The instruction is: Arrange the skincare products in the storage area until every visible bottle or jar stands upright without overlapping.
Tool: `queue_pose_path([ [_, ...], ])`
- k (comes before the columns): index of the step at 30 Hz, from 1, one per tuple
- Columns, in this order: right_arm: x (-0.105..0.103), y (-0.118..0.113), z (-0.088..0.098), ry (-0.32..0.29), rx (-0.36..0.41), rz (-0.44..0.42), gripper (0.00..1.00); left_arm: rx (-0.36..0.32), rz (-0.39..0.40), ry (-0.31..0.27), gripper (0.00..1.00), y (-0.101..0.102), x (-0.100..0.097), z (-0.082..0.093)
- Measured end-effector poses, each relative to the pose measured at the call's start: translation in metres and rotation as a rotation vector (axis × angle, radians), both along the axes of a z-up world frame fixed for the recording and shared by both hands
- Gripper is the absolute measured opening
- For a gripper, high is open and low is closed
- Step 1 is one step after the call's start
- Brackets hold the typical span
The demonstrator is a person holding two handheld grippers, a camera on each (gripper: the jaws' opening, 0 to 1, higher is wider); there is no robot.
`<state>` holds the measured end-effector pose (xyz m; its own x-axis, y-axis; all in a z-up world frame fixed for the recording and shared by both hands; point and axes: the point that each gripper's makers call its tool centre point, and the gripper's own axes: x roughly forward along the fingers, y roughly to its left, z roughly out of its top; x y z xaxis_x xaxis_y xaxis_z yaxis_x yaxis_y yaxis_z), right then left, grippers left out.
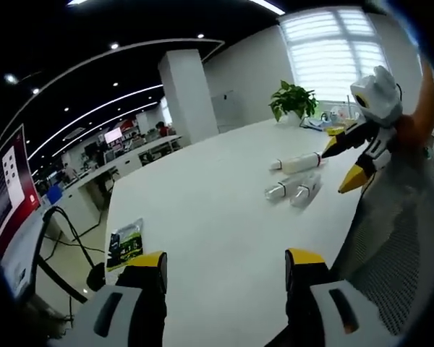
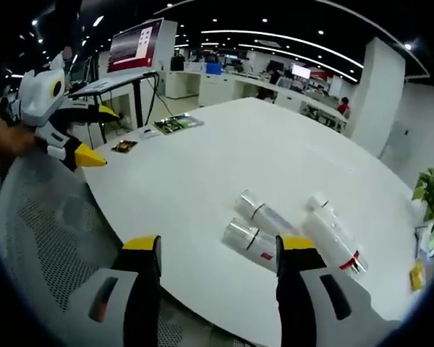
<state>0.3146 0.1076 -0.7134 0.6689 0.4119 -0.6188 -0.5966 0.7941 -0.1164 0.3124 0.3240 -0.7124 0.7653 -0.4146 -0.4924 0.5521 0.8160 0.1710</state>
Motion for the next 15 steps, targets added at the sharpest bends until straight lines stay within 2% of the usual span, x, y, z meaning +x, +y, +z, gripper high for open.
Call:
queue_pose_path([
  [2, 0.004, -0.005, 0.008, 0.004, 0.040, -0.031, 0.61, -0.010, 0.033, 0.006, 0.69, 0.007, 0.003, 0.001],
  [4, 0.012, -0.015, 0.023, 0.006, 0.115, -0.093, 0.59, -0.020, 0.042, 0.005, 0.69, 0.008, 0.002, 0.003],
  [5, 0.019, -0.019, 0.031, -0.014, 0.123, -0.095, 0.59, -0.017, 0.035, 0.017, 0.69, 0.007, 0.002, 0.000],
  [7, 0.043, -0.034, 0.055, -0.114, 0.130, -0.100, 0.55, 0.016, 0.025, 0.030, 0.69, 0.006, 0.001, -0.005],
  [9, 0.065, -0.048, 0.067, -0.161, 0.144, -0.110, 0.53, 0.013, 0.019, 0.022, 0.69, 0.006, 0.000, -0.004],
  [13, 0.097, -0.080, 0.073, -0.200, 0.155, -0.167, 0.47, 0.018, 0.020, 0.036, 0.69, 0.006, 0.000, -0.006],
  [15, 0.108, -0.095, 0.069, -0.207, 0.157, -0.187, 0.46, 0.020, 0.012, 0.031, 0.69, 0.004, -0.002, -0.005],
])
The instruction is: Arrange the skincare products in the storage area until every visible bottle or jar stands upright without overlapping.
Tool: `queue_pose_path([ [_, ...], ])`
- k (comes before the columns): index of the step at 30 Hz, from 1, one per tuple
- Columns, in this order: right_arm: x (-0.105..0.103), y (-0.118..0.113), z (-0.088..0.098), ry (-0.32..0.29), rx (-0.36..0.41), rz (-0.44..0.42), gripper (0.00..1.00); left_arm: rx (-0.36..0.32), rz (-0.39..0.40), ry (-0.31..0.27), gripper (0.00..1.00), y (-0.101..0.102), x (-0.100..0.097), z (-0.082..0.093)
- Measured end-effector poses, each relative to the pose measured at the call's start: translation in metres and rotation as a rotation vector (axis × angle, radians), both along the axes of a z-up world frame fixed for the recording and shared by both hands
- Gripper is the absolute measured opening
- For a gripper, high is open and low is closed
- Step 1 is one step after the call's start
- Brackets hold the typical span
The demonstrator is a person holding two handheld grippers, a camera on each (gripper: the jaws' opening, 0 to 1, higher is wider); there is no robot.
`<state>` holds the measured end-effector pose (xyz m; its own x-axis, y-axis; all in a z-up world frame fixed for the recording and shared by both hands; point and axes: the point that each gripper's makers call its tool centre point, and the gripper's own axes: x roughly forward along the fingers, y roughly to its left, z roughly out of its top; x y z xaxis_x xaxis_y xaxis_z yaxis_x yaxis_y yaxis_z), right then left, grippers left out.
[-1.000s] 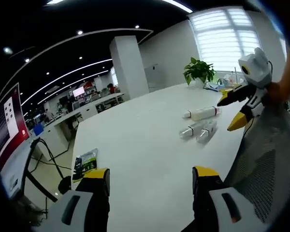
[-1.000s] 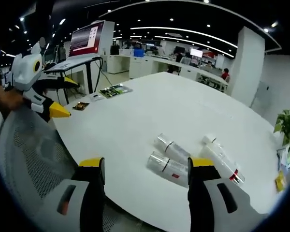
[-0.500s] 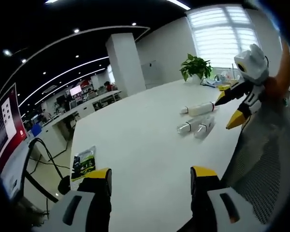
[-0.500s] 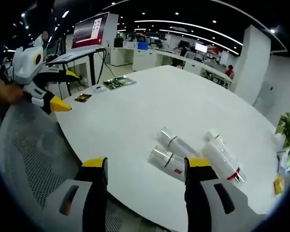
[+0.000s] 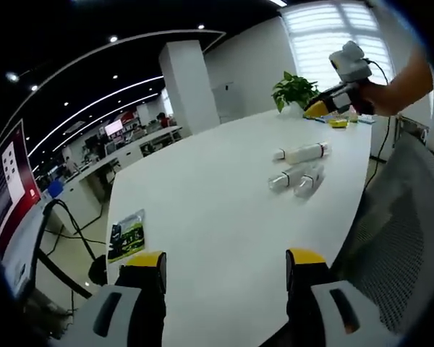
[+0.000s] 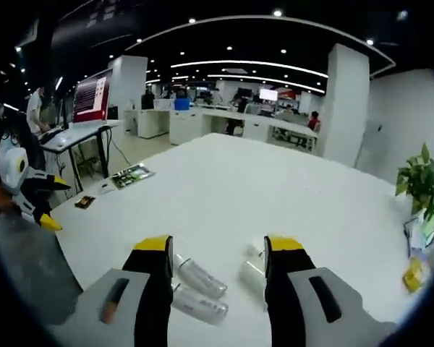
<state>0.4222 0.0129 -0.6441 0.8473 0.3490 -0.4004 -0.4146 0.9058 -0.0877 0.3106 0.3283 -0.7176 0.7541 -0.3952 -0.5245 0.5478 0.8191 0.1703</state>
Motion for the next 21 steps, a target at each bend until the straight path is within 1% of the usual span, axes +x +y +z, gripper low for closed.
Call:
queue_pose_path([
  [3, 0.012, -0.020, -0.009, 0.004, -0.030, -0.035, 0.46, 0.003, -0.004, -0.006, 0.71, 0.000, 0.000, 0.001],
  [4, 0.016, -0.025, -0.011, 0.008, -0.037, -0.037, 0.46, 0.003, -0.003, -0.001, 0.71, 0.000, 0.000, 0.000],
  [5, 0.022, -0.032, -0.013, 0.008, -0.050, -0.030, 0.46, 0.002, -0.002, 0.019, 0.71, 0.000, -0.001, -0.003],
  [6, 0.027, -0.038, -0.016, 0.009, -0.072, -0.030, 0.45, 0.008, -0.003, 0.024, 0.71, 0.000, -0.001, -0.005],
  [8, 0.037, -0.054, -0.027, 0.037, -0.136, -0.020, 0.40, 0.019, -0.009, 0.024, 0.71, 0.000, -0.002, -0.006],
  [9, 0.041, -0.061, -0.032, 0.055, -0.149, -0.029, 0.40, 0.021, -0.008, 0.027, 0.71, 0.000, -0.002, -0.006],
  [10, 0.047, -0.067, -0.038, 0.074, -0.142, -0.023, 0.40, 0.026, -0.009, 0.028, 0.71, 0.001, -0.002, -0.007],
  [11, 0.053, -0.074, -0.044, 0.103, -0.138, -0.032, 0.41, 0.027, -0.007, 0.028, 0.71, 0.001, -0.002, -0.007],
  [12, 0.054, -0.076, -0.048, 0.121, -0.138, -0.031, 0.43, 0.028, -0.006, 0.027, 0.71, 0.002, -0.002, -0.007],
  [13, 0.057, -0.085, -0.059, 0.182, -0.164, -0.034, 0.42, 0.027, -0.006, 0.030, 0.71, 0.002, -0.002, -0.008],
  [14, 0.060, -0.090, -0.064, 0.204, -0.195, -0.030, 0.40, 0.027, -0.006, 0.036, 0.71, 0.003, -0.002, -0.009],
  [15, 0.063, -0.093, -0.072, 0.255, -0.199, -0.009, 0.37, 0.031, -0.007, 0.039, 0.71, 0.003, -0.002, -0.009],
  [16, 0.062, -0.092, -0.076, 0.291, -0.193, 0.001, 0.35, 0.035, -0.010, 0.043, 0.71, 0.003, -0.003, -0.010],
  [17, 0.069, -0.098, -0.081, 0.324, -0.217, -0.007, 0.33, 0.035, -0.011, 0.045, 0.71, 0.002, -0.003, -0.011],
  [18, 0.074, -0.097, -0.081, 0.316, -0.226, 0.016, 0.32, 0.039, -0.014, 0.047, 0.71, 0.002, -0.003, -0.012],
  [19, 0.074, -0.095, -0.089, 0.377, -0.204, 0.044, 0.31, 0.040, -0.013, 0.050, 0.71, 0.003, -0.003, -0.012],
  [20, 0.075, -0.093, -0.093, 0.410, -0.201, 0.055, 0.32, 0.040, -0.010, 0.052, 0.71, 0.003, -0.003, -0.012],
  [21, 0.078, -0.092, -0.095, 0.415, -0.214, 0.076, 0.32, 0.039, -0.007, 0.052, 0.71, 0.004, -0.003, -0.012],
])
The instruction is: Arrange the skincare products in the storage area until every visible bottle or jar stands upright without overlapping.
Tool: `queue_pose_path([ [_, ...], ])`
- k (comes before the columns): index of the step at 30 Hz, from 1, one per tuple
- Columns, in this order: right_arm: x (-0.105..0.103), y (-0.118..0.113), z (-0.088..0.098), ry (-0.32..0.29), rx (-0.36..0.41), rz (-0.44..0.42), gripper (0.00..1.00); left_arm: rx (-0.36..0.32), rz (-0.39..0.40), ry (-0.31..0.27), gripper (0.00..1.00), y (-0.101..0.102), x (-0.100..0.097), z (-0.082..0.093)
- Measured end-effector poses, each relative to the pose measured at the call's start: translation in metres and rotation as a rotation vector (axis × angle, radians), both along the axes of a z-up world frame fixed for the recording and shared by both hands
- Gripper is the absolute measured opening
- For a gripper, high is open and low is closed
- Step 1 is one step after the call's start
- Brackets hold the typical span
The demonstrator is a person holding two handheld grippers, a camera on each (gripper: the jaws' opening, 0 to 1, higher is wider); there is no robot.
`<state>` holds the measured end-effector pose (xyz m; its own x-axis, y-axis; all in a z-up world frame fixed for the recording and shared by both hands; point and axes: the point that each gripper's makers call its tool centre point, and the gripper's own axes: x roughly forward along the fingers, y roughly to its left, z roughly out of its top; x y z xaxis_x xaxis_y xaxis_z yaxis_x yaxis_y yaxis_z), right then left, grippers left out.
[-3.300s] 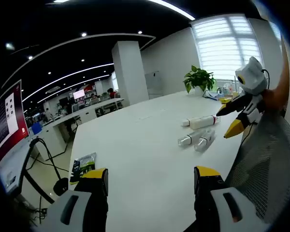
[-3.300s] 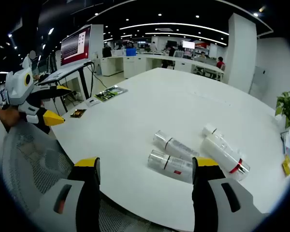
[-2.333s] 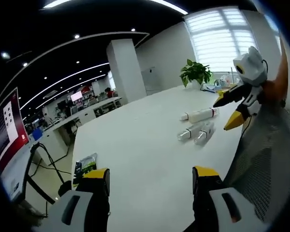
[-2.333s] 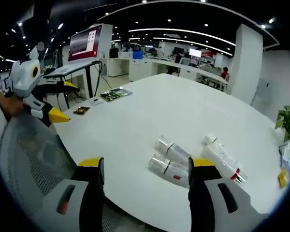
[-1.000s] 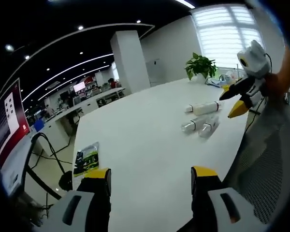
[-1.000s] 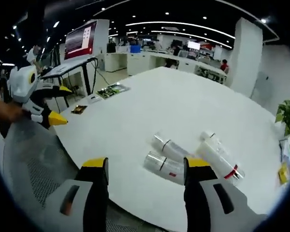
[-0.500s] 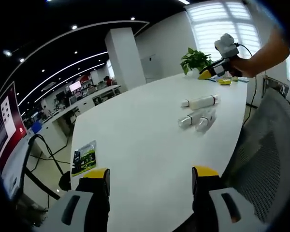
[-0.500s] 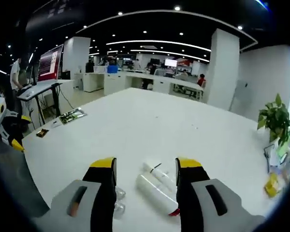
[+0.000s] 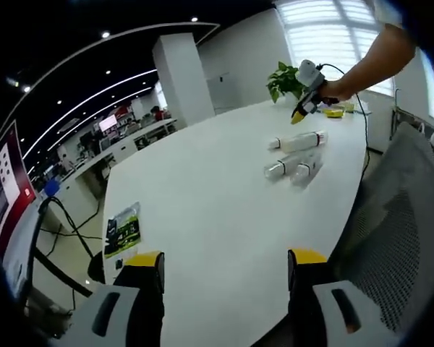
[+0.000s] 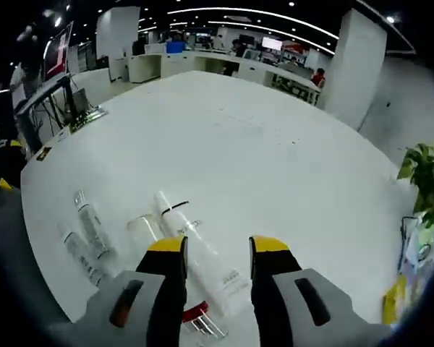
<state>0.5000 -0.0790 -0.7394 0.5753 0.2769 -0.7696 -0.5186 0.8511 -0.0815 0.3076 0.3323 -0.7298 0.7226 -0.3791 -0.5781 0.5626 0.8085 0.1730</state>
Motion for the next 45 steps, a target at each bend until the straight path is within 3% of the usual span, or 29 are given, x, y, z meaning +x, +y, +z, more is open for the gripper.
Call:
queue_pose_path([
  [5, 0.004, 0.010, -0.015, 0.076, -0.081, 0.168, 0.28, 0.003, 0.014, 0.007, 0.71, 0.003, 0.001, -0.002],
  [7, -0.004, 0.016, -0.025, 0.165, -0.050, 0.200, 0.30, 0.008, 0.017, 0.014, 0.70, 0.004, 0.000, -0.003],
  [9, -0.007, 0.014, -0.033, 0.218, -0.073, 0.232, 0.30, 0.011, 0.023, 0.015, 0.70, 0.005, 0.001, -0.004],
  [16, 0.001, 0.015, -0.043, 0.232, -0.049, 0.271, 0.36, 0.034, 0.021, 0.020, 0.71, 0.006, 0.000, -0.006],
  [23, -0.004, 0.005, -0.055, 0.280, -0.170, 0.371, 0.32, 0.035, 0.031, 0.034, 0.70, 0.008, 0.000, -0.008],
  [28, -0.004, 0.009, -0.060, 0.321, -0.161, 0.407, 0.30, 0.045, 0.033, 0.050, 0.70, 0.009, -0.001, -0.012],
  [32, -0.005, 0.007, -0.063, 0.347, -0.211, 0.461, 0.31, 0.044, 0.035, 0.054, 0.70, 0.009, -0.001, -0.012],
  [41, 0.003, 0.003, -0.069, 0.445, -0.314, 0.490, 0.31, 0.041, 0.024, 0.078, 0.67, 0.007, -0.003, -0.016],
  [45, 0.012, -0.002, -0.072, 0.451, -0.284, 0.449, 0.31, 0.042, 0.022, 0.085, 0.66, 0.007, -0.004, -0.017],
])
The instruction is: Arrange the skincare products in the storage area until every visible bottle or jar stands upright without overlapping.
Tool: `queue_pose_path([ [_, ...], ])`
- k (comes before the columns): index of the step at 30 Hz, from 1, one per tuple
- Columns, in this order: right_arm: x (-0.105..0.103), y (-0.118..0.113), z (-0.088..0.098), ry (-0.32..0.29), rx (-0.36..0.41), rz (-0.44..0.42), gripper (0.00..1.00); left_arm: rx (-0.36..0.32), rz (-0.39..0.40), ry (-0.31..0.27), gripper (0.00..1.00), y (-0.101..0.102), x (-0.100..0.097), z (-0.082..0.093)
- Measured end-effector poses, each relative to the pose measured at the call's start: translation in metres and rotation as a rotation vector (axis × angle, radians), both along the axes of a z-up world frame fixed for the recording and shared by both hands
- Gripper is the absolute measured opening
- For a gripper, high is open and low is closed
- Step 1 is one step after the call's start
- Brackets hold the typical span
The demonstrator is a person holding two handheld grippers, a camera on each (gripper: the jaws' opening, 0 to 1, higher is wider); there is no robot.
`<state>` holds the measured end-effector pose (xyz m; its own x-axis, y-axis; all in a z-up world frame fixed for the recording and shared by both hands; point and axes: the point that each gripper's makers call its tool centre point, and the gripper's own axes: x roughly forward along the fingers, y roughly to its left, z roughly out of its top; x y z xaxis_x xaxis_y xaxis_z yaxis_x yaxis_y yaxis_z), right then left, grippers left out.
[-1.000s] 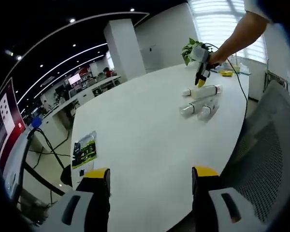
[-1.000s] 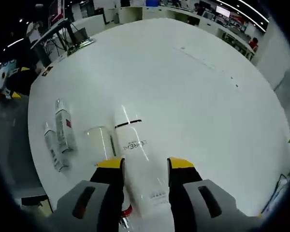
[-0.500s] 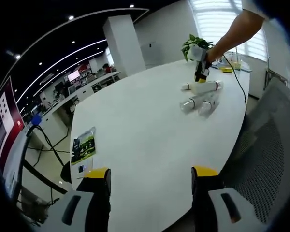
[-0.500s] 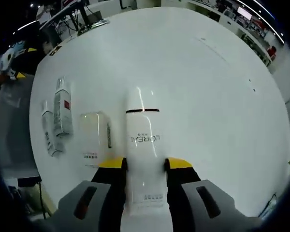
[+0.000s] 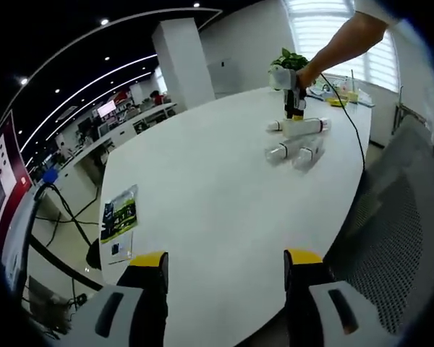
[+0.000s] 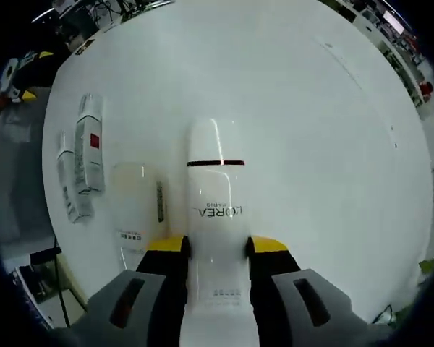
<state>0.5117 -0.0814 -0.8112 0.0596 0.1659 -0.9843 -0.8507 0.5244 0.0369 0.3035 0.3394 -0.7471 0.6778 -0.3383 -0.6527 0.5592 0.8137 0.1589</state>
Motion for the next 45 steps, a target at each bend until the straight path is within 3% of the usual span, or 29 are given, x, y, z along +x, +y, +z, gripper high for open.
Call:
queue_pose_path([
  [4, 0.001, -0.002, -0.001, -0.020, 0.013, 0.026, 0.29, -0.005, 0.008, 0.005, 0.64, 0.001, 0.000, 0.000],
  [16, -0.009, 0.004, 0.007, -0.030, 0.070, -0.010, 0.16, 0.002, 0.011, -0.002, 0.64, 0.001, 0.000, 0.002],
  [22, -0.009, 0.009, 0.013, -0.077, 0.064, -0.005, 0.09, 0.009, 0.016, -0.001, 0.65, 0.002, 0.001, 0.001],
  [32, 0.002, 0.032, 0.050, -0.190, 0.070, 0.087, 0.04, 0.009, 0.016, 0.003, 0.65, 0.002, 0.001, 0.000],
  [36, -0.005, 0.056, 0.078, -0.245, 0.129, 0.104, 0.04, 0.015, 0.015, 0.006, 0.65, 0.003, 0.000, -0.001],
  [45, -0.028, 0.094, 0.115, -0.340, 0.175, 0.207, 0.05, 0.014, 0.001, -0.008, 0.66, -0.001, 0.000, 0.002],
])
